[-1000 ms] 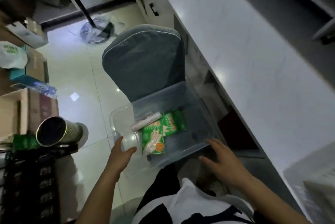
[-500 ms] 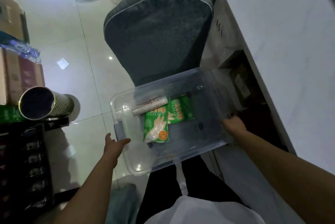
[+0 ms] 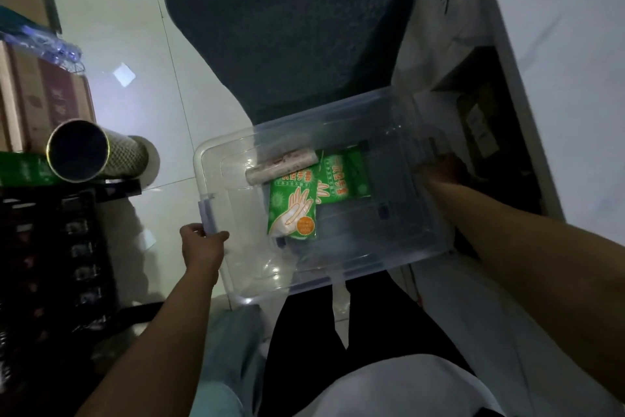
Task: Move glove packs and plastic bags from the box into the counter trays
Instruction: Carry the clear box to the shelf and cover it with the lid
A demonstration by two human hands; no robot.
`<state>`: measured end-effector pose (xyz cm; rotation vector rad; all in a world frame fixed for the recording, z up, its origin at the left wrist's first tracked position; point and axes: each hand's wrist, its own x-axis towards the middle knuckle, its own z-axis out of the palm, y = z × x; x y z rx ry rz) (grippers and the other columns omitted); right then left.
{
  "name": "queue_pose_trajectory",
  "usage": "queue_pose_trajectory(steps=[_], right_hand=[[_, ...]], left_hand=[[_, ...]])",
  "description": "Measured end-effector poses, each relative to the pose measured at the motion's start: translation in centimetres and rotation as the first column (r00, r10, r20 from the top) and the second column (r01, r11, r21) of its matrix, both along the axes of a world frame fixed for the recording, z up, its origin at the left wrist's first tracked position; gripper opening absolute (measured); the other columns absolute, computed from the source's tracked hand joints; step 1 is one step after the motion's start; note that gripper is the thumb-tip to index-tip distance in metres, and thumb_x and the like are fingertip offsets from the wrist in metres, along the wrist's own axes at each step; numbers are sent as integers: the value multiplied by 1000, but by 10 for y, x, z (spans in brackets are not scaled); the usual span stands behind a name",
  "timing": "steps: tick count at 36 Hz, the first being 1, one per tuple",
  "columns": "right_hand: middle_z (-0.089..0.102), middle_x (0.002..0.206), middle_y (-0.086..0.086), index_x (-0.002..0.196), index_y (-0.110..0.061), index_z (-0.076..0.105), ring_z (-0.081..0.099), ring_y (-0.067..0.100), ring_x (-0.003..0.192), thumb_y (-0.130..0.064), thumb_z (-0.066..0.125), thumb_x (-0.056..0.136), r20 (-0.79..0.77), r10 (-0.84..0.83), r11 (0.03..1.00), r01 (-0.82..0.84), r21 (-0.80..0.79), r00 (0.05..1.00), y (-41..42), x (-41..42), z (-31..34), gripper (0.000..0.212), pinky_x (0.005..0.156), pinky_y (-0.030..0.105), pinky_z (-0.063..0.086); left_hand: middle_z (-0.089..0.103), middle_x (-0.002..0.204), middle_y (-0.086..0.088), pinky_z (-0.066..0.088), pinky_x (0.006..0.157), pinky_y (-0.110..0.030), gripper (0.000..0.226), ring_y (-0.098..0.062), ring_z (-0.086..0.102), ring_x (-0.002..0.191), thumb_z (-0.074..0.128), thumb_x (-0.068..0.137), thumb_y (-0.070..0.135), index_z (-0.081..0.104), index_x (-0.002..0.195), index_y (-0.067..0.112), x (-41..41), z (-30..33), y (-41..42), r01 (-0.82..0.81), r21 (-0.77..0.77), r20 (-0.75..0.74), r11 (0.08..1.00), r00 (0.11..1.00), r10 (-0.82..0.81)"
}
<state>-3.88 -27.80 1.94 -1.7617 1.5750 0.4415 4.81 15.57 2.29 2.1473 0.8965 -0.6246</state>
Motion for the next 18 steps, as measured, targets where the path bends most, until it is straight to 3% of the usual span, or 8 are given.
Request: queue_pose_trajectory(steps=[3,6,10,14,18], right_hand=[[45,140,21,137,-6,46,46,41,124,-30,75,77,-10,24,997,-24,-69,1000,0,-3,0,71,98,49,47],[54,131,21,125,-2,54,54,38,115,-19,69,81,54,31,995,-25,-100,998,3,-3,-1,49,91,42,50],[62,122,21,117,0,58,60,37,109,-5,58,87,154,-29,996,42,-82,988,15,-9,-2,30,92,40,49],[62,121,22,114,0,59,60,37,110,-5,57,85,204,-124,992,129,-9,971,23,-20,5,29,87,37,48],[61,124,21,126,-4,56,60,36,109,-16,66,83,180,-109,989,88,122,978,35,-48,14,46,92,37,50]], left_hand=[[57,125,-13,55,88,-46,53,-31,57,97,64,84,3,40,128,19,-4,4,-8,110,43,35,993,993,-112],[57,122,-10,54,89,-47,55,-32,56,100,59,84,1,44,135,17,-3,5,-10,148,31,36,988,988,-149],[58,114,-8,48,76,-35,53,-30,56,96,58,84,-3,49,134,13,3,8,-8,158,0,14,987,987,-158],[62,115,-14,48,78,-37,49,-33,58,96,57,84,-3,53,130,13,8,18,-4,160,12,3,987,987,-160],[62,121,-17,49,78,-38,52,-34,59,97,56,85,-2,52,135,13,19,28,7,229,64,39,971,972,-232]])
